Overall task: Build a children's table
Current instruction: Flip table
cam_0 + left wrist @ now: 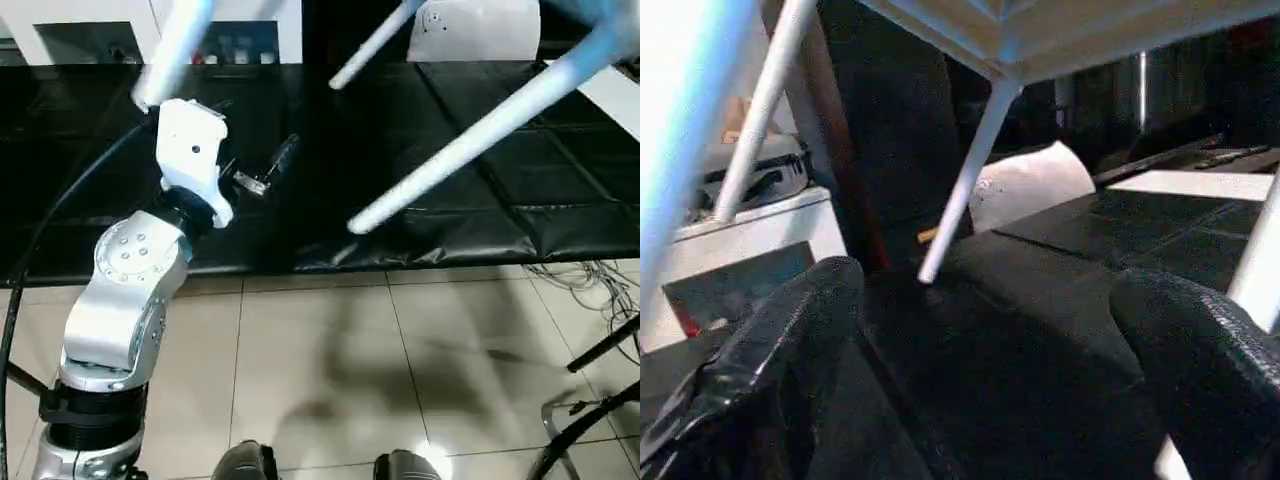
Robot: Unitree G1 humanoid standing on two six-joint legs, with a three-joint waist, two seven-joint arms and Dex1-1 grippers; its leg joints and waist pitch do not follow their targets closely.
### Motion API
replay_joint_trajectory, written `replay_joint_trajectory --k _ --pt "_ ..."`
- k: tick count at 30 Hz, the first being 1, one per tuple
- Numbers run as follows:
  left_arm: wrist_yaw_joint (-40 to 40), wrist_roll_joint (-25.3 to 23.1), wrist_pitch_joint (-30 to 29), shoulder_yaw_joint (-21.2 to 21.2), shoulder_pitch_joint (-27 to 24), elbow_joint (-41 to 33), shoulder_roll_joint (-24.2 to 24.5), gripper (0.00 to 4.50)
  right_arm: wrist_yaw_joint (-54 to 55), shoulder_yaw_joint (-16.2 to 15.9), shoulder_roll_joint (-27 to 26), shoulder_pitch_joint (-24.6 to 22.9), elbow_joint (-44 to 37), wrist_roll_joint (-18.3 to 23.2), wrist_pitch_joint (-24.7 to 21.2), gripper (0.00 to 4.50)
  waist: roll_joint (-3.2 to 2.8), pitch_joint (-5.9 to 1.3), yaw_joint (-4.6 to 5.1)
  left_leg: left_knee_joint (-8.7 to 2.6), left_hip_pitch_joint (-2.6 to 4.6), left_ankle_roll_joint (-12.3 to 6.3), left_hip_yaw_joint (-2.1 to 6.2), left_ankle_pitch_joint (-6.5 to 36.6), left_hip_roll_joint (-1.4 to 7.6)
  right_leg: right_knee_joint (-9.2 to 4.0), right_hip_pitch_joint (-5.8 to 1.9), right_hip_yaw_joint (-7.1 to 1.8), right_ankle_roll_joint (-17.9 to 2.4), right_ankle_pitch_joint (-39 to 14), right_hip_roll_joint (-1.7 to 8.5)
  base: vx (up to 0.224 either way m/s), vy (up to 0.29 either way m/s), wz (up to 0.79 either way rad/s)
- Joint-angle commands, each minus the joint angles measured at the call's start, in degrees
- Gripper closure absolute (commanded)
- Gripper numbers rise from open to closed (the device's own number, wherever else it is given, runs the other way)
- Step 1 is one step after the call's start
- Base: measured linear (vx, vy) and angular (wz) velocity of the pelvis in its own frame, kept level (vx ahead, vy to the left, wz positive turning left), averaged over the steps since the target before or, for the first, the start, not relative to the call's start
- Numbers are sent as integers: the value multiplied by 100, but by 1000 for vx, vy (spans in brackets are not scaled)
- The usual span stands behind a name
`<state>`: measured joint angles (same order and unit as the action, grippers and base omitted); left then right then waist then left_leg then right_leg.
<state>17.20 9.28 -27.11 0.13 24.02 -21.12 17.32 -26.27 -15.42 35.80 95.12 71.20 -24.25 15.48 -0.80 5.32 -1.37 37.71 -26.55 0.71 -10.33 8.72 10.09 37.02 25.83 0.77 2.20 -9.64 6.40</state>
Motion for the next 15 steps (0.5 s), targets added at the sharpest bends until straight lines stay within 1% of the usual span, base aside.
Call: replay_joint_trajectory --k 1,3,5,6,9,10,11,13,14,15 --pt "-8 -2 10 -41 -58 -127 -28 0 -344 -525 113 -82 192 -648 74 259 93 -421 95 -468 314 349 106 3448 139 -513 -44 33 -626 -2791 -40 0 0 0" --pt "-45 -40 -17 -79 -70 -121 -45 0 -458 -653 109 -3 234 -747 164 259 95 -423 102 -469 325 387 113 3556 140 -518 -29 34 -605 -2802 -48 0 0 0" --pt "-46 -48 -20 -88 -70 -118 -44 0 -484 -696 108 14 251 -777 192 259 101 -417 102 -471 333 404 118 3674 140 -528 -13 40 -590 -2853 -50 0 0 0" --pt "-45 -51 -27 -94 -66 -109 -43 0 -494 -805 100 65 295 -873 232 259 92 -414 101 -477 329 417 126 3699 141 -524 -12 38 -581 -2859 -49 0 0 0" --pt "-44 -52 -26 -93 -70 -97 -42 0 -461 -935 90 121 344 -998 280 259 87 -404 111 -477 359 471 138 3920 141 -547 23 54 -549 -2989 -65 0 0 0" --pt "-49 -59 -33 -93 -63 -79 -40 0 -414 -1028 71 172 379 -1103 303 259 65 -388 117 -477 392 516 147 4100 143 -573 60 68 -524 -3087 -79 0 0 0" --pt "-55 -69 -37 -97 -60 -60 -43 0 -375 -1112 38 228 422 -1198 297 259 65 -387 122 -482 404 530 153 4178 143 -576 65 78 -513 -3115 -90 0 0 0" --pt "-69 -102 -46 -112 -57 -47 -37 0 -339 -1166 11 260 450 -1260 285 259 68 -383 156 -504 389 555 179 4305 145 -569 38 101 -491 -3166 -85 0 0 0" --pt "-115 -142 -58 -121 -59 -33 -52 0 -217 -1279 -44 296 502 -1365 280 259 84 -386 185 -516 378 552 179 4270 150 -567 26 95 -501 -3097 -83 0 0 0" --pt "-130 -148 -61 -118 -61 -31 -60 0 -185 -1300 -59 299 512 -1383 281 259 91 -414 185 -508 373 550 186 4157 150 -539 -3 83 -521 -2966 -68 0 0 0"
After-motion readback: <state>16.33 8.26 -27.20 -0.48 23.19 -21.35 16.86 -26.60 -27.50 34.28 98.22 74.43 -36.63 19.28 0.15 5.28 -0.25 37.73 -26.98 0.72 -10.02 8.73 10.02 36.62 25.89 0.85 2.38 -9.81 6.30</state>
